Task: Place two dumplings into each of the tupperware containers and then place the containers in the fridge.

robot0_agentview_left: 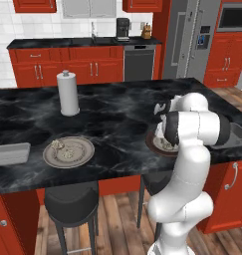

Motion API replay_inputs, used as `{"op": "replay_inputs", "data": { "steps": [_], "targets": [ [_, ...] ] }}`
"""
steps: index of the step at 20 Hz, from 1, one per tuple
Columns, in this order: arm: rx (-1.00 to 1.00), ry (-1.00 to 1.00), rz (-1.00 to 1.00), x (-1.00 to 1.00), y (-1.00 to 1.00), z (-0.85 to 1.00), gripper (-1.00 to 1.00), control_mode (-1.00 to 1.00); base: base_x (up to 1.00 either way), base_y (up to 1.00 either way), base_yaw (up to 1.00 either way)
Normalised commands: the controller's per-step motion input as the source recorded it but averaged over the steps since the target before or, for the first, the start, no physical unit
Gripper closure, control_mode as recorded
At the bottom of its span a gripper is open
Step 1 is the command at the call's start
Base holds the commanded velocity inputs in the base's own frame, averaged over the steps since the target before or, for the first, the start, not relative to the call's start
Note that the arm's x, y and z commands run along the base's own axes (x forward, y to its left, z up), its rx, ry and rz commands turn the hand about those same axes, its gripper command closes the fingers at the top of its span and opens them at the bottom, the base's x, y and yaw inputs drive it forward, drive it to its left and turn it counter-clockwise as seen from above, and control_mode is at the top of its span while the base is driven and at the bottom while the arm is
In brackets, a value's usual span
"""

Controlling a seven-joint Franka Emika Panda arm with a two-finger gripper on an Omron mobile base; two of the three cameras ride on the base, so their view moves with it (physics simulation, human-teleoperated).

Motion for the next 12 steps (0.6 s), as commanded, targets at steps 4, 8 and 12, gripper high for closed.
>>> {"op": "replay_inputs", "data": {
  "steps": [4, 8, 12],
  "targets": [
    [0.00, -0.19, 0.00, -0.07, 0.00, -0.12, -1.00, -1.00, 0.00, 0.00, 0.00],
    [0.00, 0.00, 0.00, -0.25, 0.03, 0.00, -1.00, -1.00, 0.00, 0.00, 0.00],
    [0.00, 0.00, 0.00, -0.08, 0.08, 0.00, -1.00, -1.00, 0.00, 0.00, 0.00]
  ]
}}
